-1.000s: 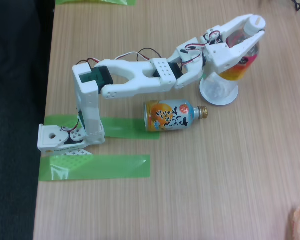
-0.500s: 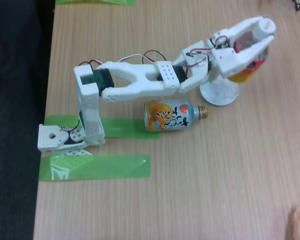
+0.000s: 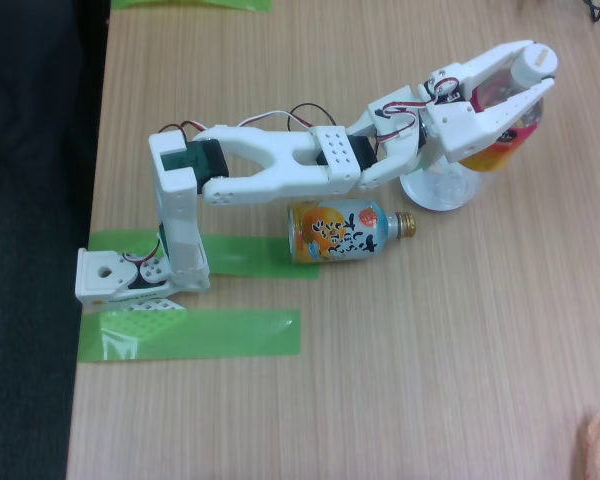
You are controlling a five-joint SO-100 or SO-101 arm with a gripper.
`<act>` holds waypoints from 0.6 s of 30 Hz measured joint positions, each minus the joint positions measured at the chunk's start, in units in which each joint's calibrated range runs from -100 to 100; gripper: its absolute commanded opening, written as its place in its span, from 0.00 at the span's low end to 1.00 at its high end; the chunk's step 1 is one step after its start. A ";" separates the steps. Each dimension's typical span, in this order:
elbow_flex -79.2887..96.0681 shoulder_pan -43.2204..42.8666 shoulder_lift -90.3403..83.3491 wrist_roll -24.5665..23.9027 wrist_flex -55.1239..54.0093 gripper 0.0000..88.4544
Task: Pick up the plastic bottle and stand it up on the white place
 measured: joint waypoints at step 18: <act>0.00 -0.22 1.01 -0.16 0.00 0.08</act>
